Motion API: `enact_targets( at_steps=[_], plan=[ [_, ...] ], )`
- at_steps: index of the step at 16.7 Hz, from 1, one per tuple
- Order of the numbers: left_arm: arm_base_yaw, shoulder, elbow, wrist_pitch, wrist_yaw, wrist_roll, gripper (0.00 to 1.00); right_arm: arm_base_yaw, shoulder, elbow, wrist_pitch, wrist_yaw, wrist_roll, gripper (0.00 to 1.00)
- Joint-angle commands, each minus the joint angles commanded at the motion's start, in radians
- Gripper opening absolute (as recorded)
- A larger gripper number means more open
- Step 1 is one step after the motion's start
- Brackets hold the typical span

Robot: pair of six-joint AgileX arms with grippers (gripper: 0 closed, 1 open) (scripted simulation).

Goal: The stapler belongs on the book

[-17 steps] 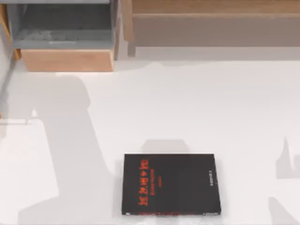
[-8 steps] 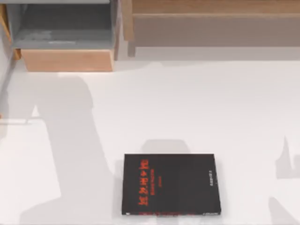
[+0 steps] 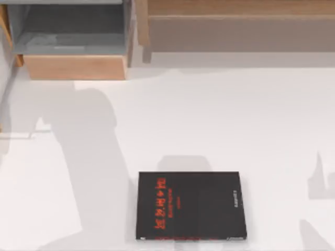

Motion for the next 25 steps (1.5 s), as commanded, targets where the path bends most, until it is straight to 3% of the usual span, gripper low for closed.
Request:
enact_targets(
  at_steps=[9,14,25],
  plan=[
    [-0.012,0.069,-0.138,0.209,0.000,-0.013,1.00,0.000,0.000,0.000,0.000,0.000,0.000,1.00],
    [-0.016,0.076,-0.142,0.218,0.000,-0.015,1.00,0.000,0.000,0.000,0.000,0.000,0.000,1.00],
    [-0.016,0.076,-0.142,0.218,0.000,-0.015,0.17,0.000,0.000,0.000,0.000,0.000,0.000,1.00]
  ],
)
